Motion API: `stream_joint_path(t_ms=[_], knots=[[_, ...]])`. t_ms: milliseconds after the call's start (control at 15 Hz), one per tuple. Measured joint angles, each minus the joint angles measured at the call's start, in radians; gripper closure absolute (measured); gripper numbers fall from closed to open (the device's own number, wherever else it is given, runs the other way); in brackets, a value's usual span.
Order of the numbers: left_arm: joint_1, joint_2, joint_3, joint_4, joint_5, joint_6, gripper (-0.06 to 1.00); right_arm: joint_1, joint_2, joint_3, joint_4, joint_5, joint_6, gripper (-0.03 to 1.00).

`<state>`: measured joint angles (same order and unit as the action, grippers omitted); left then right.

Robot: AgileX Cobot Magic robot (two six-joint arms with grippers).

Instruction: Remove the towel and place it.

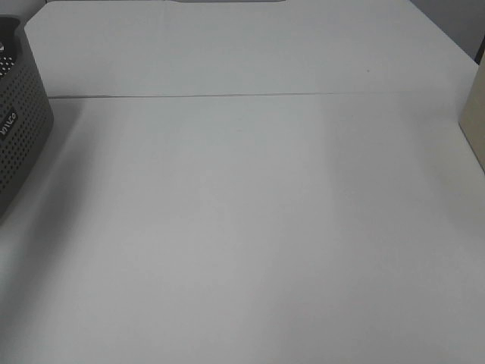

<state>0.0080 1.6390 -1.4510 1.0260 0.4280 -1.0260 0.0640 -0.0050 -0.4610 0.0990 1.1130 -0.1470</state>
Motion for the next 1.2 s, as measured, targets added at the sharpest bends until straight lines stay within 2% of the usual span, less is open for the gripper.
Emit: stream_joint_path(t_ms=[333, 533, 600, 733, 800, 1000, 1067, 1133, 1200], knots=[[-0.089, -0.041, -0.049, 0.101, -0.04, 0.004, 0.94, 0.0, 0.0, 0.0, 0.0, 0.0, 0.0, 0.2], [-0.135, -0.044, -0.118, 0.125, -0.112, 0.004, 0.94, 0.0, 0.0, 0.0, 0.0, 0.0, 0.0, 0.2], [-0.149, -0.044, -0.144, 0.128, -0.164, 0.005, 0.94, 0.0, 0.0, 0.0, 0.0, 0.0, 0.0, 0.2], [-0.156, -0.044, -0.161, 0.13, -0.332, 0.005, 0.94, 0.0, 0.0, 0.0, 0.0, 0.0, 0.0, 0.2], [-0.156, -0.044, -0.161, 0.13, -0.476, 0.005, 0.94, 0.0, 0.0, 0.0, 0.0, 0.0, 0.0, 0.2], [-0.156, -0.044, -0.161, 0.142, -0.67, -0.019, 0.94, 0.0, 0.0, 0.0, 0.0, 0.0, 0.0, 0.2], [-0.156, -0.044, -0.161, 0.165, -0.717, -0.068, 0.94, 0.0, 0.0, 0.0, 0.006, 0.0, 0.0, 0.2], [-0.156, -0.044, -0.161, 0.232, -0.782, -0.15, 0.94, 0.0, 0.0, 0.0, 0.024, 0.0, 0.0, 0.2], [-0.156, -0.044, -0.161, 0.275, -0.817, -0.189, 0.94, 0.0, 0.0, 0.0, 0.039, 0.0, 0.0, 0.2]])
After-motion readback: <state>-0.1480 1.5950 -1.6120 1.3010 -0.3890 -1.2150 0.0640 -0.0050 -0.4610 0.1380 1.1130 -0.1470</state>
